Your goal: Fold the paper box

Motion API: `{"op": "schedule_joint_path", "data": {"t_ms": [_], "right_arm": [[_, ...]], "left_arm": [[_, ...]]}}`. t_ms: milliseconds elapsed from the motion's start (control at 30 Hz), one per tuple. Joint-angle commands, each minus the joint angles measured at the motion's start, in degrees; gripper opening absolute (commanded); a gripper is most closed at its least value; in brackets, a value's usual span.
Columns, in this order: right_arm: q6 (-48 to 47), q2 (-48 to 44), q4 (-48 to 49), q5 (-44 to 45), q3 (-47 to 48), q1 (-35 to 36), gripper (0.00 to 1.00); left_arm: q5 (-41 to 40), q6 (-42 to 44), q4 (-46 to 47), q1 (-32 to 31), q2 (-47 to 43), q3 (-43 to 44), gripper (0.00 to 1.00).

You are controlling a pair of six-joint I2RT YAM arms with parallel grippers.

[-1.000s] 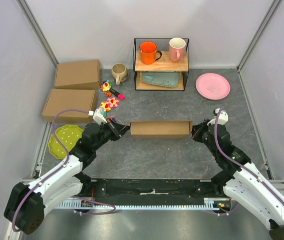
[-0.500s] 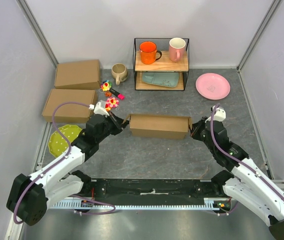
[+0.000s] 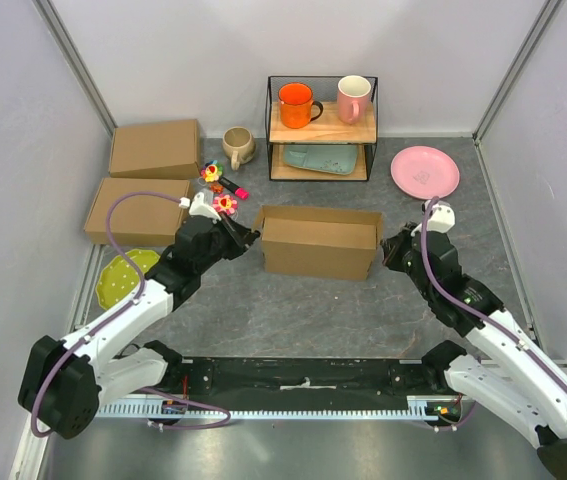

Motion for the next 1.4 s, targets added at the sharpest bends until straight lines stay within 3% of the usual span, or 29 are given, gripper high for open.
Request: {"op": "schedule_joint_path", "data": {"t_ms": [0,133,233,267,333,467,800,1233,1367], "right_arm": [[-2.5,0.0,-1.3,2.0,3.9,0.4,0.02],[-4.6,-2.0,-4.1,2.8,6.1,0.4,0.04],[-6.9,-3.5,-4.7,3.3,7.8,0.4,0.30],[-7.9,-3.3,-4.8,3.1,8.4,0.4,0.45],[-8.5,-2.7,-5.2,2.9,9.9,0.4,0.56],[-9.5,0.0,-4.2,2.7,10.6,0.4,0.61],[-13.9,8.6,-2.7,5.1,12.1,0.4,0.60],[-11.6,10.8,-0.8,1.6,12.9,0.4,0.27],[-10.5,10.8,-0.8,1.0,12.7,0.4,0.23]], "left_arm": [[-0.3,2.4,-0.6,0.5,0.7,2.9,0.11],[-0.8,3.3,-2.9,0.8,-1.0,2.8,0.11],[-3.1,4.6,-6.7,0.9,-4.3,2.3,0.12],[-3.8,5.0,-7.3,0.9,-6.3,2.1,0.13],[-5.8,6.0,-9.3,1.0,-8.3,1.2,0.15],[-7.9,7.7,-12.2,1.2,-12.4,0.4,0.16],[-13.1,11.8,-16.0,1.9,-19.5,1.8,0.19],[-12.7,12.4,-13.3,2.4,-17.5,3.7,0.21],[-12.5,12.4,-12.9,2.4,-17.3,3.8,0.21]]}}
